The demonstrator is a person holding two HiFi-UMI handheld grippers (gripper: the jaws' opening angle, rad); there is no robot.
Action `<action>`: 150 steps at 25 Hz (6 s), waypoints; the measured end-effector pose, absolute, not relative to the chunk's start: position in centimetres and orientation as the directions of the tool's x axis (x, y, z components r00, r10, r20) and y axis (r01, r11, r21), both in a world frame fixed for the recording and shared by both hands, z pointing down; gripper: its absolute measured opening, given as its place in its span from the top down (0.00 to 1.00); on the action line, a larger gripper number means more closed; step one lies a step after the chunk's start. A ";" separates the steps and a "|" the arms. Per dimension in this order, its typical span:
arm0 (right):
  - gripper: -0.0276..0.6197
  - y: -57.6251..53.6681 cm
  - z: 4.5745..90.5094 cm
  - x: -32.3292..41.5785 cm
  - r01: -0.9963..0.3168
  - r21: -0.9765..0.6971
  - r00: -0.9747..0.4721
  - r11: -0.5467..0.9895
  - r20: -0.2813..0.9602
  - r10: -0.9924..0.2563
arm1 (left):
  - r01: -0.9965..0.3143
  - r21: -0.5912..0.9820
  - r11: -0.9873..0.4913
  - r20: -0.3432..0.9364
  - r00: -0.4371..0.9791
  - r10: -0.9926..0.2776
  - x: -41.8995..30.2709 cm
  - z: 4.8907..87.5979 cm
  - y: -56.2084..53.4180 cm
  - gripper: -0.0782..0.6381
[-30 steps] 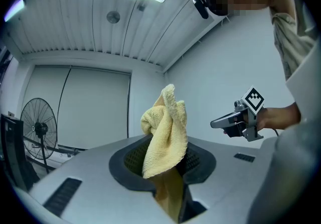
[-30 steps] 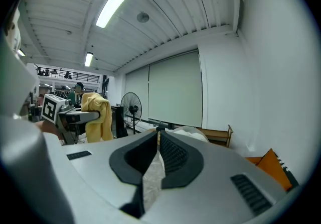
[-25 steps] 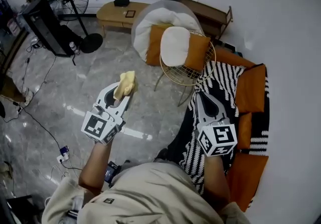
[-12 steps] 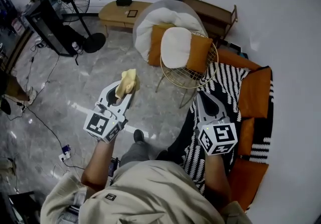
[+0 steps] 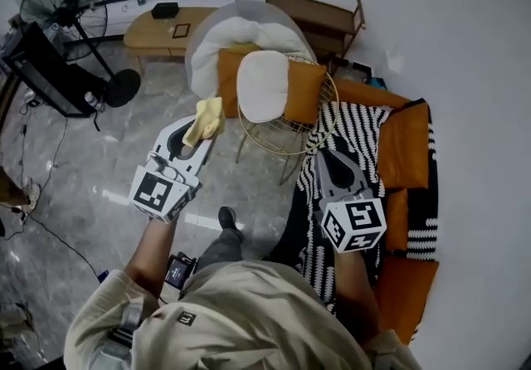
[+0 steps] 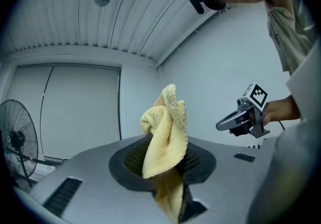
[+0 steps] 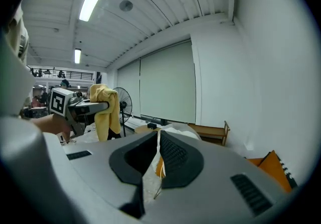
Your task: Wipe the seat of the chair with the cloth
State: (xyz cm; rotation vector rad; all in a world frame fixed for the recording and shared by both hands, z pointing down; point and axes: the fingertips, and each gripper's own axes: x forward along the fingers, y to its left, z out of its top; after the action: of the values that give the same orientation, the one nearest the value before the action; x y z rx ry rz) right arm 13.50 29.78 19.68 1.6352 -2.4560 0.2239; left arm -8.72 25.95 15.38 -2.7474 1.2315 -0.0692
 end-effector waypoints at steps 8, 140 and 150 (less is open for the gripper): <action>0.91 21.6 19.7 9.8 -0.947 0.003 -0.309 0.322 0.278 -0.909 | -0.750 -0.051 -0.660 -0.043 0.661 -0.749 -14.2 15.8 15.7 0.75; 0.91 -18.9 59.2 32.2 -0.974 -0.140 -0.225 0.180 0.723 -0.653 | -0.751 0.438 -0.494 0.534 0.660 -0.529 22.7 76.4 -31.7 0.76; 0.91 -19.1 58.8 29.3 -0.963 -0.148 -0.261 0.224 0.712 -0.652 | -0.790 0.400 -0.464 0.553 0.612 -0.566 17.6 76.4 -31.5 0.76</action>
State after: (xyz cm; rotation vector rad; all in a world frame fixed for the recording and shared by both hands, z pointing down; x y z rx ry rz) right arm 29.35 -19.11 58.81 1.4819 -1.9927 0.8003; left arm 17.64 -31.52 76.38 -3.3621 1.6238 -0.6983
